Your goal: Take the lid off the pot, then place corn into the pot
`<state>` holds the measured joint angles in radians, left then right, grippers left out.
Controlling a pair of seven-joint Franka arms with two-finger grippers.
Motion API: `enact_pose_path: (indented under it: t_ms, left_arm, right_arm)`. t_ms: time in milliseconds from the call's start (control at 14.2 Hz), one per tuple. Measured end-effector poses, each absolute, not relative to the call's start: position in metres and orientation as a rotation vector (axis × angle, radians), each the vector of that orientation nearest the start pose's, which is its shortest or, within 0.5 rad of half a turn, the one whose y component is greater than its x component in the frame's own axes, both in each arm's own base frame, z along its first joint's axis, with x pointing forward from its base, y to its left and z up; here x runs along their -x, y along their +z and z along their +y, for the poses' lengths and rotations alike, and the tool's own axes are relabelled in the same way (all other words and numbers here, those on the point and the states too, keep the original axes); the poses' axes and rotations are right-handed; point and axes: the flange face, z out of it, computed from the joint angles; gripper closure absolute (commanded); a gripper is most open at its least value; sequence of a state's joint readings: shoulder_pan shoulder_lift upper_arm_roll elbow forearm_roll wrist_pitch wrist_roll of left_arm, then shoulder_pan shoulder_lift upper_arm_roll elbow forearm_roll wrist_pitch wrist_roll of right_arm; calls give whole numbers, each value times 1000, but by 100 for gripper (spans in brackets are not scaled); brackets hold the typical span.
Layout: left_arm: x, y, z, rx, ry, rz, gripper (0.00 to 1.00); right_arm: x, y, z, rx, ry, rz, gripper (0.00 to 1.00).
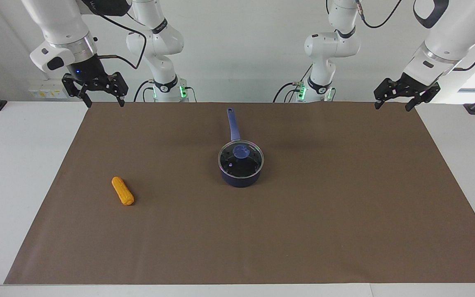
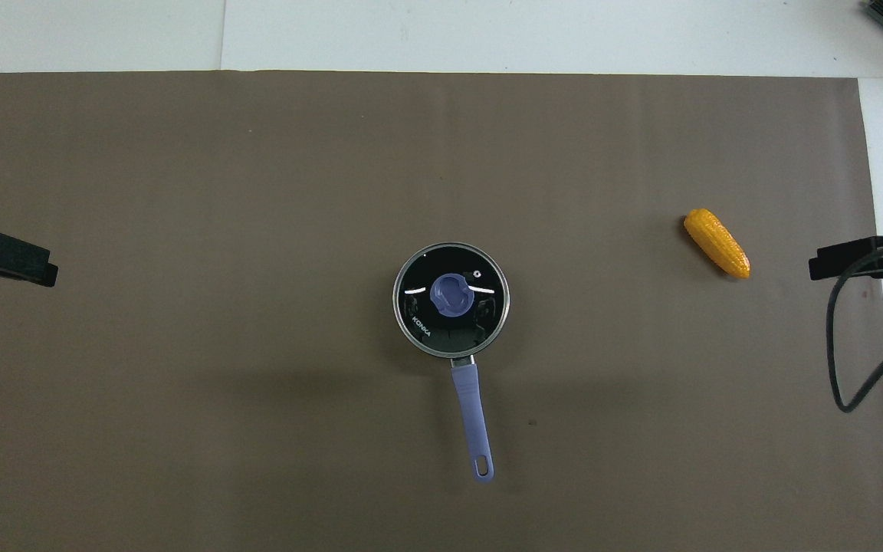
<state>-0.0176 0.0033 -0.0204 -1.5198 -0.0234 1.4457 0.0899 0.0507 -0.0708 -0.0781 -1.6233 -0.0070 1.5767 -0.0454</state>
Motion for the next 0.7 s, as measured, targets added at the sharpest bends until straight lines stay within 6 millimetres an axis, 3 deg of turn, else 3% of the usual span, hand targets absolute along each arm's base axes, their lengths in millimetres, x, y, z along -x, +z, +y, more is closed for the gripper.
enact_pose_path:
  t_ms: [703]
  left_arm:
    - [-540, 640, -25, 3157, 109, 219, 0]
  right_arm:
    - [-533, 639, -17, 3144, -37, -28, 0]
